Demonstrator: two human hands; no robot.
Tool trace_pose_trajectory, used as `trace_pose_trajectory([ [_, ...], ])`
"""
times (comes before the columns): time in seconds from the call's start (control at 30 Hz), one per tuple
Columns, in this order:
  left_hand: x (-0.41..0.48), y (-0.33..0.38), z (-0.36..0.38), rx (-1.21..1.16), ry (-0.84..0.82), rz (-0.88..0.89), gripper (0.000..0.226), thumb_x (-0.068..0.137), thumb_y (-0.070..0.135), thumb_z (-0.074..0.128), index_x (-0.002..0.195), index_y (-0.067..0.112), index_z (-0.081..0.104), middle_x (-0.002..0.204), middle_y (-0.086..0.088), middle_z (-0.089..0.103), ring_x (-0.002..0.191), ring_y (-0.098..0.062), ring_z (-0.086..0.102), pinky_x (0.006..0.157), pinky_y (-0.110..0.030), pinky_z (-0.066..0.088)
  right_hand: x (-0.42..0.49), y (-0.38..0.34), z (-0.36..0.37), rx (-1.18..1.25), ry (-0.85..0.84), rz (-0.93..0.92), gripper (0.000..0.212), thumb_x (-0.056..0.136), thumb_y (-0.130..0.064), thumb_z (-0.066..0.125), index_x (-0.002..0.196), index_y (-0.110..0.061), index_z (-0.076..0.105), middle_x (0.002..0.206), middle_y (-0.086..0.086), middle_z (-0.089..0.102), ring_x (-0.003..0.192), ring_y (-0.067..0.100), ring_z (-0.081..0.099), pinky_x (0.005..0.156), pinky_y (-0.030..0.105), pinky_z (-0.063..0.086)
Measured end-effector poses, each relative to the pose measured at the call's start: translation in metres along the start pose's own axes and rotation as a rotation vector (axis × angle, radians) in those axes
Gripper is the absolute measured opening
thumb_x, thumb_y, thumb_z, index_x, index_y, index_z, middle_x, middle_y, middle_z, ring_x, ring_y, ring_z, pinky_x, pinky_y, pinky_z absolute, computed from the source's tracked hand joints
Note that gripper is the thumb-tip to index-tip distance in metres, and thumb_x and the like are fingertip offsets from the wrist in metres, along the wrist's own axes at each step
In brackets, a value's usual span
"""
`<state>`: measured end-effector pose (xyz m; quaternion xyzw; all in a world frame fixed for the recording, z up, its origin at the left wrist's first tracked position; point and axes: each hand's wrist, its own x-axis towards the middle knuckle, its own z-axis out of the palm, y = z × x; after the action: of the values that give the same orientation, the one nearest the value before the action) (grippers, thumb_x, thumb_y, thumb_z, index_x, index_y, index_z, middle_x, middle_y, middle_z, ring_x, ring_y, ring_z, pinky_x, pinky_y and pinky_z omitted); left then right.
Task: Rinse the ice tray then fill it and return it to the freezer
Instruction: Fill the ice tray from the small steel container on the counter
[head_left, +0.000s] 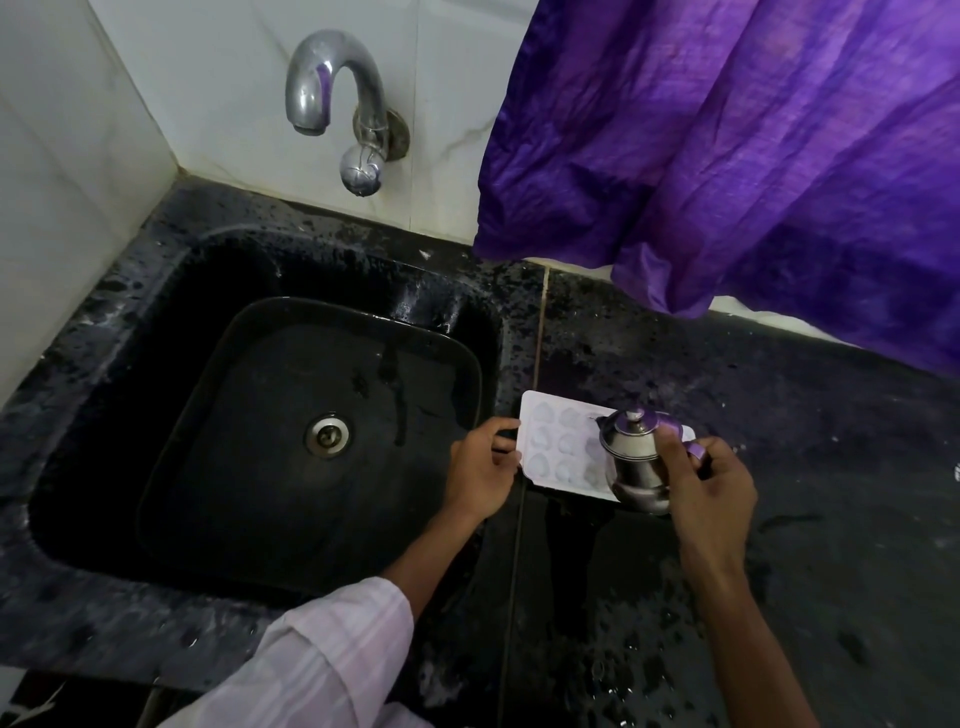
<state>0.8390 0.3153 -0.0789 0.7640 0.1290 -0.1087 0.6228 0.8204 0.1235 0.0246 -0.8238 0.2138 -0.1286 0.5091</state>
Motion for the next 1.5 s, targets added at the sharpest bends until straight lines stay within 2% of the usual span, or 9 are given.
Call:
trace_pose_trajectory([
  [0.13,0.000,0.000,0.000,-0.003,-0.004,-0.002,0.038,0.090,0.000,0.064,0.123,0.017,0.065,0.094,-0.003,0.076,0.079,-0.015,0.073,0.083,-0.037,0.060,0.000,-0.001,-0.001,0.001,-0.004,0.011,0.044,0.094,-0.027,0.067,0.068,-0.002,0.042,0.069,0.020,0.048,0.066,0.019,0.046,0.061,0.029,0.041],
  [0.27,0.000,0.000,0.000,0.002,-0.005,0.002,0.038,0.090,0.000,0.065,0.124,0.017,0.065,0.094,-0.003,0.076,0.079,-0.016,0.072,0.083,-0.036,0.060,0.000,-0.001,-0.002,0.003,-0.012,0.010,0.043,0.094,-0.028,0.067,0.069,-0.002,0.044,0.070,0.013,0.049,0.066,0.019,0.044,0.061,0.030,0.039],
  [0.37,0.000,0.000,0.000,0.010,-0.002,0.006,0.037,0.090,0.001,0.065,0.123,0.017,0.065,0.094,-0.003,0.076,0.078,-0.016,0.072,0.083,-0.036,0.060,0.001,0.000,-0.002,0.009,-0.013,0.010,0.046,0.094,-0.029,0.067,0.073,0.005,0.044,0.072,0.023,0.051,0.068,0.022,0.048,0.064,0.031,0.042],
  [0.53,-0.001,0.001,0.000,0.003,-0.002,-0.003,0.037,0.090,0.000,0.065,0.124,0.016,0.065,0.092,-0.002,0.076,0.077,-0.014,0.072,0.082,-0.034,0.060,0.001,0.001,-0.004,0.005,-0.007,0.014,0.043,0.092,-0.031,0.069,0.067,-0.005,0.044,0.077,0.032,0.054,0.067,0.023,0.049,0.066,0.034,0.043],
  [0.73,-0.001,0.002,-0.001,0.016,0.000,0.002,0.037,0.090,0.000,0.065,0.123,0.016,0.065,0.091,-0.001,0.076,0.074,-0.012,0.071,0.077,-0.027,0.059,-0.005,0.007,-0.008,-0.023,-0.021,0.021,0.042,0.092,-0.030,0.069,0.069,-0.003,0.046,0.081,0.030,0.060,0.080,0.047,0.061,0.075,0.054,0.055],
  [0.9,-0.002,0.003,-0.001,0.033,0.003,0.011,0.037,0.090,0.000,0.065,0.124,0.015,0.065,0.092,-0.002,0.077,0.076,-0.013,0.072,0.080,-0.029,0.059,-0.012,0.010,-0.012,-0.036,-0.033,-0.010,0.042,0.092,-0.028,0.070,0.062,-0.015,0.043,0.064,0.012,0.050,0.062,0.024,0.049,0.063,0.037,0.045],
  [1.07,-0.003,0.004,-0.001,0.041,0.005,0.017,0.037,0.090,0.000,0.065,0.124,0.015,0.065,0.092,-0.002,0.077,0.076,-0.012,0.072,0.080,-0.028,0.059,-0.014,0.018,-0.016,-0.064,-0.027,-0.002,0.041,0.091,-0.032,0.071,0.063,-0.013,0.046,0.074,0.028,0.058,0.074,0.047,0.060,0.069,0.053,0.054],
  [1.4,-0.004,0.003,-0.001,0.057,0.012,0.021,0.037,0.089,0.000,0.065,0.123,0.015,0.065,0.091,-0.003,0.076,0.077,-0.014,0.072,0.082,-0.032,0.060,-0.017,0.019,-0.021,-0.063,-0.035,-0.004,0.042,0.087,-0.043,0.070,0.069,-0.011,0.048,0.076,0.028,0.060,0.076,0.049,0.060,0.070,0.057,0.054],
  [1.5,-0.005,0.003,0.000,0.062,0.010,0.026,0.037,0.089,-0.001,0.065,0.122,0.016,0.066,0.090,-0.003,0.077,0.077,-0.015,0.072,0.082,-0.033,0.060,-0.016,0.018,-0.022,-0.049,-0.041,-0.009,0.043,0.088,-0.039,0.071,0.066,-0.012,0.046,0.073,0.028,0.055,0.065,0.041,0.055,0.066,0.049,0.052],
])
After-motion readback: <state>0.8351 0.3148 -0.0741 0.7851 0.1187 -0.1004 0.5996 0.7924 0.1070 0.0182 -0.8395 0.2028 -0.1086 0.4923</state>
